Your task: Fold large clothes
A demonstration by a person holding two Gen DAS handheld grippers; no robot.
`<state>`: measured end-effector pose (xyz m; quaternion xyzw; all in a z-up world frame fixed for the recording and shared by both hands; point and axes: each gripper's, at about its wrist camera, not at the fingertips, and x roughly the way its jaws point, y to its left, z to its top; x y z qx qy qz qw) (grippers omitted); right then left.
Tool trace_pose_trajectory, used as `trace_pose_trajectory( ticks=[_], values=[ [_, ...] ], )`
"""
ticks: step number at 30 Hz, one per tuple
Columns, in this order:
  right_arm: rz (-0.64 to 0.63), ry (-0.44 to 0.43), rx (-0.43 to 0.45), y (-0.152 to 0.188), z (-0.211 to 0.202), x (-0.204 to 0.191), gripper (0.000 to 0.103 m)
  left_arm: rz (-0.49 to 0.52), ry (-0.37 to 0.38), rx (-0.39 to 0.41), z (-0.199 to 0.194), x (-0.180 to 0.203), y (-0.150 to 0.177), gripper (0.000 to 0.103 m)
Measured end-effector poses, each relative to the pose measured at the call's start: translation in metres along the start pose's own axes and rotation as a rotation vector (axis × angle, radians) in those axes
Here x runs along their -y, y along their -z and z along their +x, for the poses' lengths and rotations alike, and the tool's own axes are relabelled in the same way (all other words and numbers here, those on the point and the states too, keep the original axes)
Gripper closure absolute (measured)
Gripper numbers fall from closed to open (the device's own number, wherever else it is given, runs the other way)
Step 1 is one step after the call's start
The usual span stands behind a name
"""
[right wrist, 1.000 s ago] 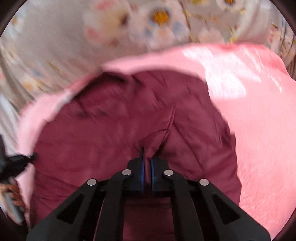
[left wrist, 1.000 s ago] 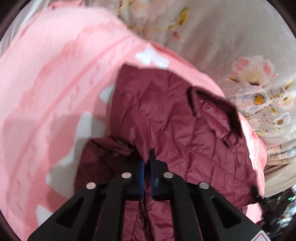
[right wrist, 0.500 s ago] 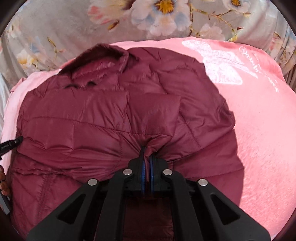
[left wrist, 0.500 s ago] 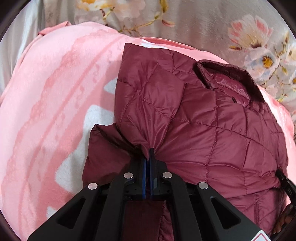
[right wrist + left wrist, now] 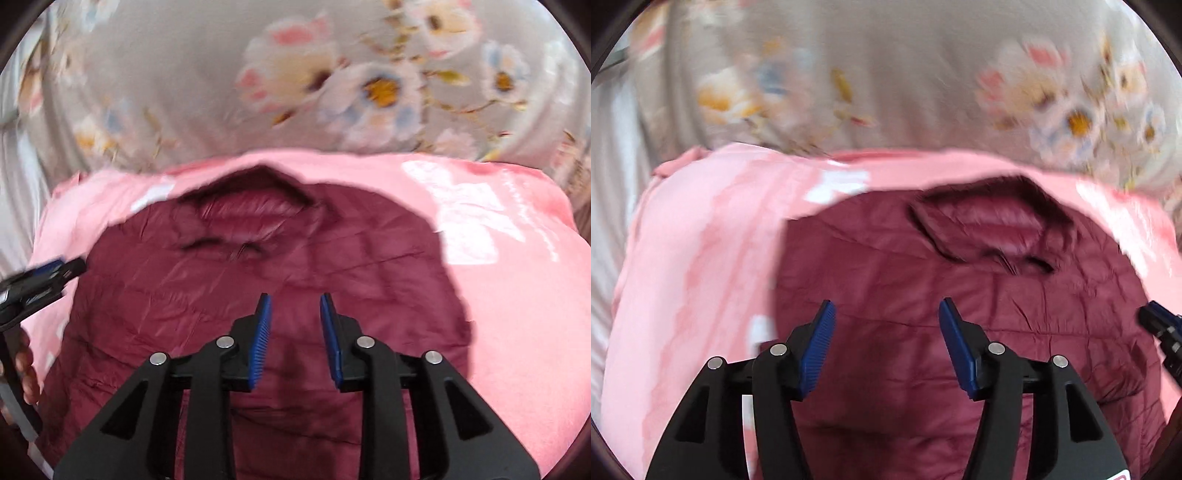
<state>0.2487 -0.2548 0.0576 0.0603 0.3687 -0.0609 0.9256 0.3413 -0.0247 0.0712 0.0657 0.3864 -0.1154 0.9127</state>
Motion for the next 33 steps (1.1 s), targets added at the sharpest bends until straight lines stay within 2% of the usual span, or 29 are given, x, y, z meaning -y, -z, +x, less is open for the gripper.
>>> trace_pose_trajectory(
  ticks=[2, 5, 11, 21, 24, 26, 28, 31, 33],
  values=[
    [0.000, -0.012, -0.059, 0.014, 0.021, -0.004, 0.077, 0.016, 0.006, -0.056, 0.024, 0.014, 0.008, 0.046],
    [-0.003, -0.010, -0.114, 0.030, 0.038, -0.005, 0.077, -0.023, 0.004, -0.115, 0.054, 0.018, 0.025, 0.046],
    [-0.003, -0.013, -0.096, 0.043, 0.043, -0.006, 0.076, -0.004, -0.029, -0.075, 0.061, 0.024, 0.037, 0.043],
    [-0.024, 0.008, -0.078, 0.048, 0.045, -0.011, 0.074, 0.020, -0.056, -0.061, 0.064, 0.028, 0.040, 0.042],
    [-0.021, -0.002, -0.079, 0.048, 0.045, -0.009, 0.072, 0.021, -0.061, -0.061, 0.065, 0.028, 0.040, 0.041],
    [-0.021, -0.017, -0.082, 0.048, 0.045, -0.008, 0.066, 0.019, -0.057, -0.063, 0.064, 0.027, 0.039, 0.040],
    [-0.009, -0.039, -0.098, 0.045, 0.042, -0.006, 0.060, 0.009, -0.031, -0.074, 0.061, 0.023, 0.037, 0.039],
    [0.053, -0.162, -0.108, 0.027, 0.026, 0.008, 0.044, -0.011, 0.100, -0.131, 0.051, 0.011, 0.022, 0.038],
    [0.076, -0.209, -0.080, -0.001, 0.018, 0.018, 0.040, -0.067, 0.177, -0.128, 0.042, -0.003, -0.001, 0.032]
  ],
)
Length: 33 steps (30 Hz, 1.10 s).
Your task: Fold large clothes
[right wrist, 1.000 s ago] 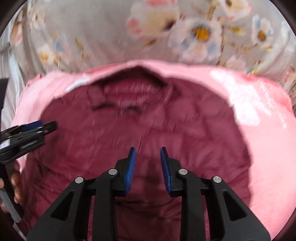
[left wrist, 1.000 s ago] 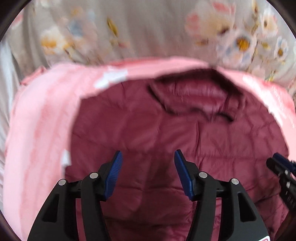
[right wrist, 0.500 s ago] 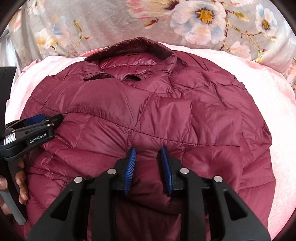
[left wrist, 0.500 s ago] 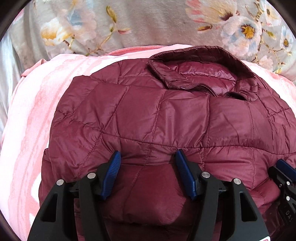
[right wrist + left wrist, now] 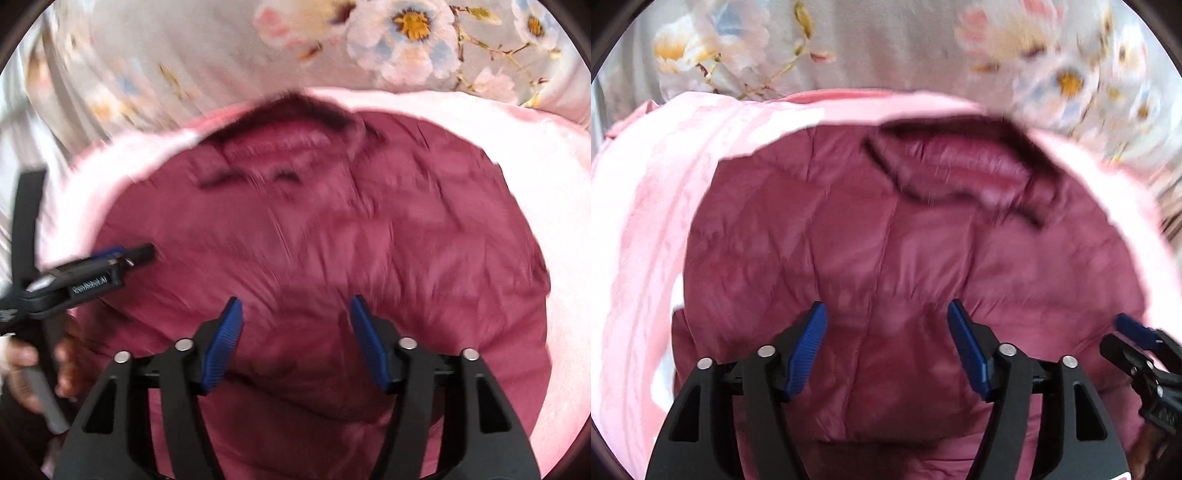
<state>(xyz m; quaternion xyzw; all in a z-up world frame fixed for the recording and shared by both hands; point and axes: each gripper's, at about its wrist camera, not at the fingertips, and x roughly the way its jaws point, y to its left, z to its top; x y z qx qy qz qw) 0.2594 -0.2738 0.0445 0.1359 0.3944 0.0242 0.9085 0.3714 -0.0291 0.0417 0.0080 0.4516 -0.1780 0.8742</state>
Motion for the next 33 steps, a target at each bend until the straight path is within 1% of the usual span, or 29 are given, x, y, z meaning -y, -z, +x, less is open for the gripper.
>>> trace_pose_trajectory(
  ticks=[1, 2, 3, 4, 5, 6, 7, 8, 10, 12, 13, 14, 15, 16, 17, 18, 19, 20, 21, 22, 23, 24, 25, 26, 27, 29, 30, 31, 33],
  values=[
    [0.000, -0.011, 0.013, -0.013, 0.000, 0.003, 0.034, -0.034, 0.030, 0.013, -0.003, -0.005, -0.015, 0.028],
    [-0.003, -0.035, 0.020, -0.031, 0.005, 0.008, 0.029, -0.052, 0.049, 0.020, -0.003, -0.006, -0.024, 0.027],
    [0.003, -0.041, 0.026, -0.042, 0.011, 0.013, 0.029, -0.080, 0.079, 0.025, 0.001, -0.009, -0.040, 0.026],
    [0.037, -0.027, 0.034, -0.055, 0.022, 0.022, 0.029, -0.107, 0.092, 0.020, 0.010, -0.012, -0.055, 0.026],
    [0.087, -0.026, 0.026, -0.067, 0.035, 0.034, 0.029, -0.131, 0.106, 0.013, 0.018, -0.014, -0.064, 0.026],
    [0.127, -0.046, 0.010, -0.075, 0.046, 0.042, 0.029, -0.163, 0.124, -0.002, 0.031, -0.016, -0.074, 0.026],
    [0.186, -0.076, -0.005, -0.082, 0.058, 0.053, 0.029, -0.202, 0.127, -0.016, 0.043, -0.019, -0.081, 0.026],
    [0.248, -0.083, -0.011, -0.087, 0.071, 0.064, 0.029, -0.231, 0.135, -0.024, 0.054, -0.019, -0.086, 0.026],
    [0.281, -0.069, -0.024, -0.092, 0.087, 0.072, 0.029, -0.252, 0.149, -0.054, 0.074, -0.020, -0.090, 0.026],
    [0.305, -0.072, -0.054, -0.092, 0.103, 0.075, 0.033, -0.298, 0.175, -0.099, 0.094, -0.018, -0.089, 0.028],
    [0.307, -0.094, -0.070, -0.090, 0.108, 0.073, 0.040, -0.308, 0.190, -0.106, 0.097, -0.018, -0.089, 0.029],
    [0.290, -0.128, -0.090, -0.090, 0.112, 0.067, 0.044, -0.305, 0.212, -0.107, 0.098, -0.014, -0.089, 0.031],
    [0.270, -0.151, -0.101, -0.090, 0.114, 0.062, 0.054, -0.292, 0.231, -0.107, 0.098, -0.010, -0.089, 0.047],
    [0.246, -0.169, -0.114, -0.092, 0.116, 0.055, 0.074, -0.282, 0.247, -0.113, 0.098, -0.007, -0.090, 0.072],
    [0.229, -0.177, -0.117, -0.094, 0.117, 0.049, 0.091, -0.268, 0.261, -0.124, 0.098, -0.004, -0.092, 0.084],
    [0.226, -0.190, -0.092, -0.098, 0.113, 0.045, 0.093, -0.256, 0.258, -0.126, 0.095, 0.000, -0.094, 0.094],
    [0.233, -0.220, -0.057, -0.101, 0.105, 0.043, 0.095, -0.246, 0.258, -0.112, 0.091, 0.001, -0.096, 0.097],
    [0.252, -0.264, -0.015, -0.105, 0.094, 0.043, 0.096, -0.234, 0.257, -0.088, 0.083, 0.003, -0.099, 0.097],
    [0.254, -0.285, 0.008, -0.106, 0.085, 0.043, 0.096, -0.219, 0.255, -0.062, 0.073, 0.005, -0.101, 0.097],
    [0.239, -0.283, 0.030, -0.106, 0.077, 0.042, 0.096, -0.202, 0.251, -0.036, 0.065, 0.006, -0.101, 0.098],
    [0.216, -0.263, 0.040, -0.104, 0.073, 0.041, 0.096, -0.172, 0.230, -0.008, 0.056, 0.006, -0.099, 0.098],
    [0.173, -0.207, 0.035, -0.098, 0.072, 0.039, 0.096, -0.148, 0.207, -0.001, 0.054, 0.007, -0.097, 0.098],
    [0.127, -0.133, 0.015, -0.092, 0.078, 0.038, 0.096, -0.123, 0.179, -0.003, 0.056, 0.008, -0.095, 0.098],
    [0.102, -0.087, -0.004, -0.086, 0.084, 0.039, 0.096, -0.095, 0.140, -0.016, 0.063, 0.010, -0.091, 0.098],
    [0.084, -0.043, -0.043, -0.078, 0.095, 0.042, 0.097, -0.060, 0.082, -0.044, 0.078, 0.013, -0.083, 0.098],
    [0.080, -0.013, -0.090, -0.067, 0.110, 0.050, 0.097, -0.032, 0.040, -0.065, 0.093, 0.013, -0.071, 0.097],
    [0.074, -0.009, -0.091, -0.063, 0.112, 0.051, 0.096, -0.012, 0.022, -0.052, 0.100, 0.016, -0.066, 0.096],
    [0.062, -0.001, -0.088, -0.061, 0.114, 0.050, 0.096, 0.013, 0.002, -0.025, 0.100, 0.021, -0.062, 0.096],
    [0.032, 0.018, -0.077, -0.058, 0.116, 0.047, 0.096, 0.049, -0.032, 0.001, 0.100, 0.028, -0.058, 0.096]
  ],
)
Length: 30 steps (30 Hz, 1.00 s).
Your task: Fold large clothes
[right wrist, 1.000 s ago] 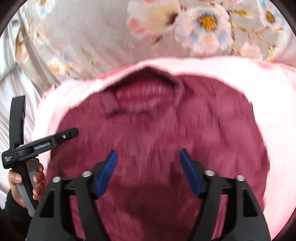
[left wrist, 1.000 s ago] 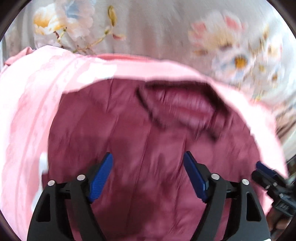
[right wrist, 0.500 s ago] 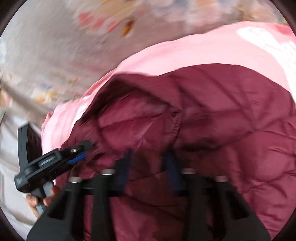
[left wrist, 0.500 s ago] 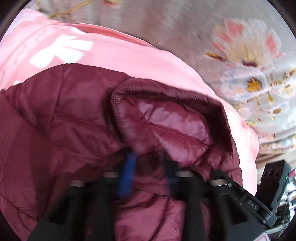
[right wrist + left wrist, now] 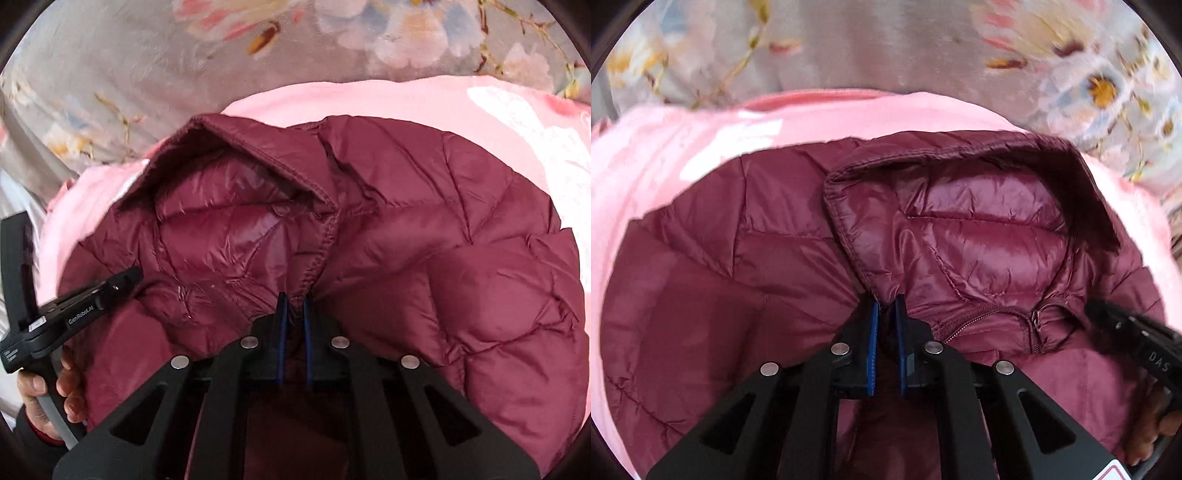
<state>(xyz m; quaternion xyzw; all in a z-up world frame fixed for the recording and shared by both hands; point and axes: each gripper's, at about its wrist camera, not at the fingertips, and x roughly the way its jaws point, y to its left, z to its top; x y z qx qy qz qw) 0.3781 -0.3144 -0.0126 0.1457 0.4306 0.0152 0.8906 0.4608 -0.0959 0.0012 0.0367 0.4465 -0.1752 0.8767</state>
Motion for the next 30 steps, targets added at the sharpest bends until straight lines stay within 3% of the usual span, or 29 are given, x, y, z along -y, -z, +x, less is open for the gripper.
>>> trace_pose_trajectory(
  ticks=[5, 9, 11, 13, 19, 22, 25, 30],
  values=[
    [-0.008, 0.004, 0.012, 0.001, 0.007, 0.001, 0.097, 0.037, -0.039, 0.031, 0.004, 0.007, 0.002, 0.094],
    [0.052, -0.011, -0.023, 0.000, -0.013, 0.008, 0.089, 0.048, -0.089, 0.063, -0.011, -0.001, 0.004, 0.078],
    [0.069, -0.012, 0.003, -0.006, -0.032, 0.010, 0.086, 0.072, -0.111, 0.106, -0.034, -0.006, 0.003, 0.067],
    [0.065, 0.001, 0.076, -0.024, -0.055, 0.009, 0.085, 0.066, -0.096, 0.152, -0.052, -0.011, -0.008, 0.052],
    [0.082, -0.045, 0.210, -0.097, -0.055, -0.004, 0.085, -0.034, -0.080, 0.225, -0.061, -0.011, -0.095, 0.045],
    [0.133, -0.060, 0.216, -0.118, -0.032, -0.005, 0.085, -0.133, -0.038, 0.193, -0.038, -0.012, -0.124, 0.045],
    [0.098, -0.030, 0.138, -0.119, 0.002, -0.013, 0.085, -0.181, -0.025, 0.101, -0.006, -0.010, -0.126, 0.050],
    [-0.057, 0.081, 0.060, -0.085, 0.025, -0.024, 0.085, -0.067, -0.083, 0.004, 0.028, -0.001, -0.090, 0.056]
  ],
)
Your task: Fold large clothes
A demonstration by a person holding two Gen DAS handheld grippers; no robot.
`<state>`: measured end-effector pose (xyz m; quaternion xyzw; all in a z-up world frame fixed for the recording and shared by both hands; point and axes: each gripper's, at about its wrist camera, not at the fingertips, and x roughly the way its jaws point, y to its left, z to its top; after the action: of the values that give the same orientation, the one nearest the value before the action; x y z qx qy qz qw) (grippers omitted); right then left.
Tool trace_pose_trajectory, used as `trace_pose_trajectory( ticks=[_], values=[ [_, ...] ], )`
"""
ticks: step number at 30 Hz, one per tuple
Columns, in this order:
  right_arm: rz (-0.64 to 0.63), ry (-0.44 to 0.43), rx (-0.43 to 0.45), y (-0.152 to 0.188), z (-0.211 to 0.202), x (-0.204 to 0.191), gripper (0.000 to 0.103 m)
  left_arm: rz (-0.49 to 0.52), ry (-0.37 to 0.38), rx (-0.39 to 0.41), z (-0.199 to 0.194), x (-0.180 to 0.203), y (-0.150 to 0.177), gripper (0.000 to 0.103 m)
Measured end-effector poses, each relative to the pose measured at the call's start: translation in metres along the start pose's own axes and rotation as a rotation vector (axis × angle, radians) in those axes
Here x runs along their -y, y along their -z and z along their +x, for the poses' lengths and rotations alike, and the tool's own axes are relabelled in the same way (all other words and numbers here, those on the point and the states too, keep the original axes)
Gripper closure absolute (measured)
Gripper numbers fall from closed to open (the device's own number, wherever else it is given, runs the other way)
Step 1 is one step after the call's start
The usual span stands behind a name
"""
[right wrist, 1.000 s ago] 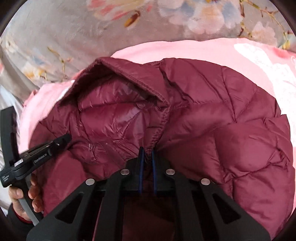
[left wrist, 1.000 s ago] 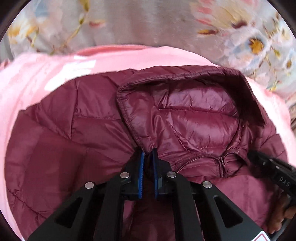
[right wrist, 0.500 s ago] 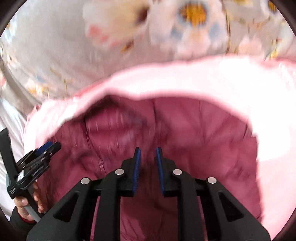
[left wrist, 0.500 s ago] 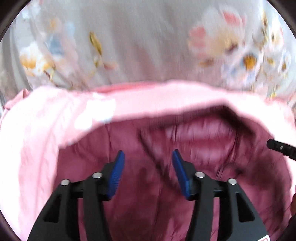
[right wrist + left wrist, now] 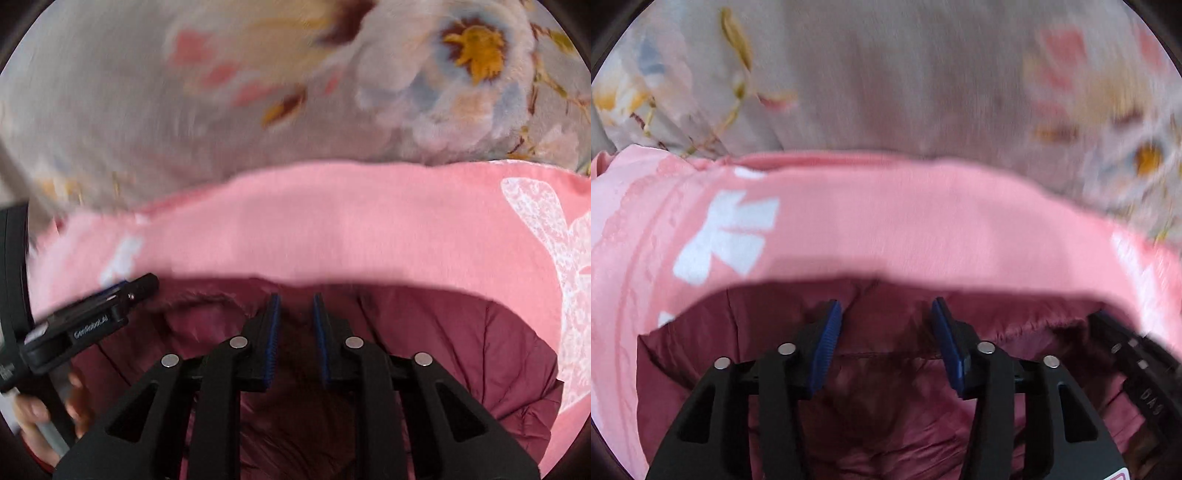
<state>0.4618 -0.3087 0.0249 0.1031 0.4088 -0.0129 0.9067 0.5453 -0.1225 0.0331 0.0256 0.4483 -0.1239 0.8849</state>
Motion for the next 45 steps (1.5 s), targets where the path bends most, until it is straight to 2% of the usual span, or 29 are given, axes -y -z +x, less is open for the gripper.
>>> trace_pose_trajectory(
  ticks=[5, 14, 19, 39, 45],
  values=[
    [-0.054, 0.031, 0.006, 0.023, 0.010, 0.006, 0.088, 0.087, -0.054, 0.024, 0.014, -0.001, 0.028, 0.052],
    [-0.139, 0.123, 0.061, 0.033, 0.015, -0.010, 0.088, 0.115, -0.095, 0.059, 0.017, 0.003, 0.035, 0.049],
    [-0.141, 0.125, 0.062, 0.032, 0.015, -0.009, 0.088, 0.140, -0.129, 0.062, 0.019, 0.008, 0.038, 0.049],
    [-0.111, 0.090, 0.059, 0.031, 0.015, -0.005, 0.088, 0.146, -0.138, 0.061, 0.021, 0.005, 0.038, 0.046],
    [-0.103, 0.088, 0.048, 0.029, 0.021, -0.004, 0.088, 0.168, -0.181, 0.058, 0.025, 0.009, 0.038, 0.042]
  ],
)
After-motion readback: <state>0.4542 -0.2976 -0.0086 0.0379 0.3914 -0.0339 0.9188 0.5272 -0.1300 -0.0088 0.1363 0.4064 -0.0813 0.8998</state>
